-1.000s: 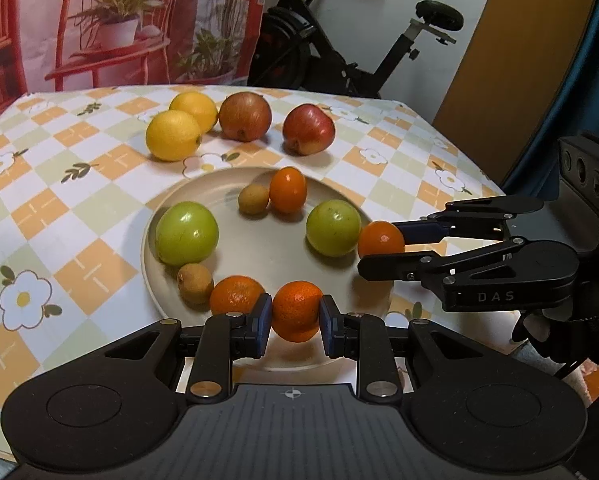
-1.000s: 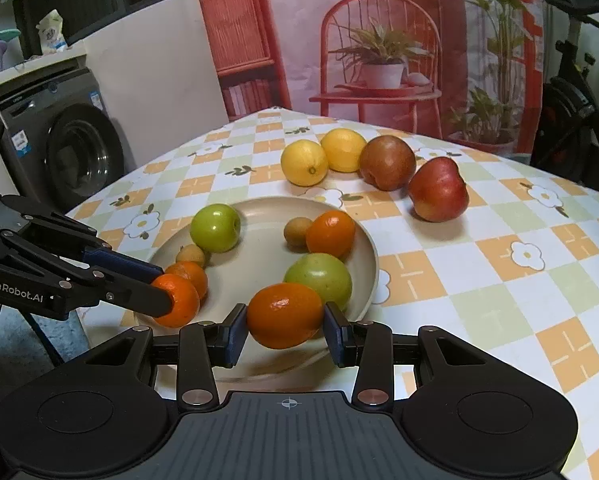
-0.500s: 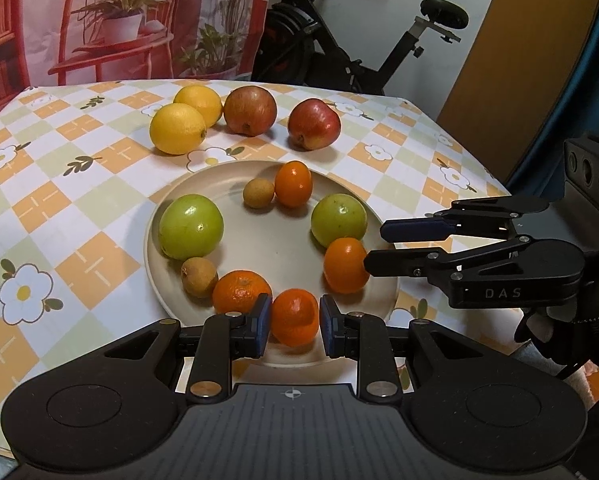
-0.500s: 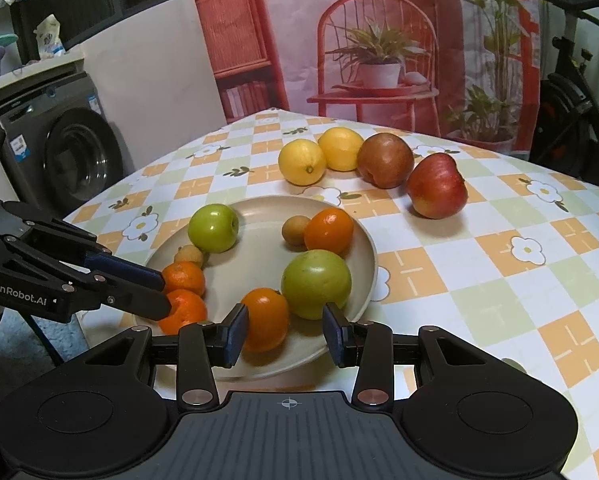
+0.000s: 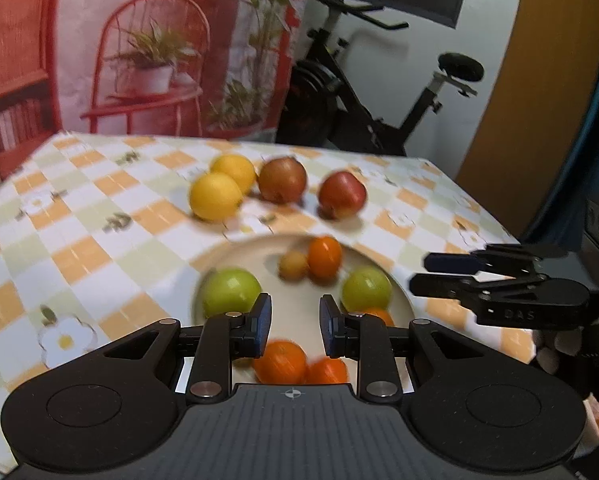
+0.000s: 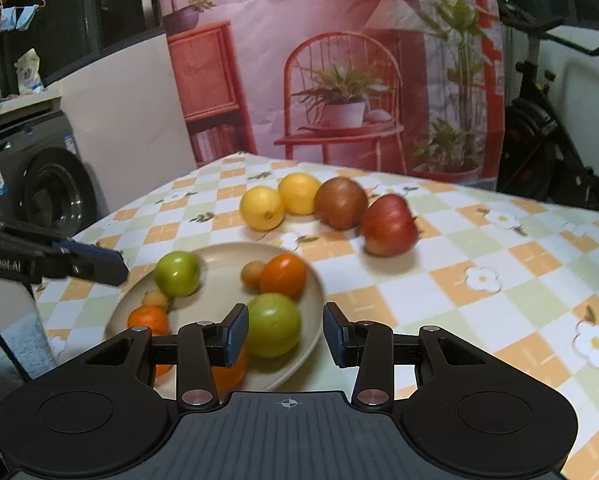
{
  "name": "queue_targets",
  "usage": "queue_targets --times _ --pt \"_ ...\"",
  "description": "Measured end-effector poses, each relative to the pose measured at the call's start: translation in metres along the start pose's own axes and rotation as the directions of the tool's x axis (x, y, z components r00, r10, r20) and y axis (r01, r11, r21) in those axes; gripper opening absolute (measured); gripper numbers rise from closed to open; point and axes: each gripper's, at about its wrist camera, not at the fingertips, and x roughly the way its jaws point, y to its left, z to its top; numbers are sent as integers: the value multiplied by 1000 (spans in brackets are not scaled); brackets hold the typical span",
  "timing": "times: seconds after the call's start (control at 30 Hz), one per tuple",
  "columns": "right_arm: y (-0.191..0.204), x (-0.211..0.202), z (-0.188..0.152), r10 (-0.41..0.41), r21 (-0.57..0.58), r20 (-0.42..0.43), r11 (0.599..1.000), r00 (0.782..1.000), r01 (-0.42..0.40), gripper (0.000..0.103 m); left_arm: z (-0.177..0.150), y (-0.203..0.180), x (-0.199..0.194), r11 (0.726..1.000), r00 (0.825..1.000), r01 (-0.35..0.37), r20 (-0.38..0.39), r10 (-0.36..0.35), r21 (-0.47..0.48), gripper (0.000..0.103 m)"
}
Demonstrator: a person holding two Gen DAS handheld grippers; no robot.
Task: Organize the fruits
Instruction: 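Grasp a dark red apple with the left gripper while the right grasps a red apple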
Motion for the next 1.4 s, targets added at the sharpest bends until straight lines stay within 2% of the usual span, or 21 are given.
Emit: queue_targets --times 0.27,0.43,0.57,0.67,0.8,0.9,1.27,1.4 --pt "-34 1 33 -69 -10 79 997 994 70 38 48 0 0 995 992 -86 102 81 48 28" --pt "-62 19 57 -123 -2 101 992 987 124 38 74 -9 10 992 985 -95 152 82 82 28" --pt "-82 42 64 -139 36 99 990 985 136 38 89 -14 30 989 986 -97 149 80 109 28" --pt "-94 62 61 -131 81 86 989 988 124 43 97 -14 49 989 987 -98 134 83 109 28" --pt "-112 83 53 -110 186 110 979 988 88 48 108 -13 73 991 990 -96 110 86 92 29" --pt "-122 98 46 -69 252 110 967 992 40 52 112 -9 89 994 992 -92 87 86 63 37" --pt "-146 131 39 47 390 54 919 997 -64 63 124 -7 119 995 996 -78 52 75 59 38" --pt "-145 139 39 89 389 33 916 995 -95 64 126 -11 124 996 997 -61 45 58 72 38"
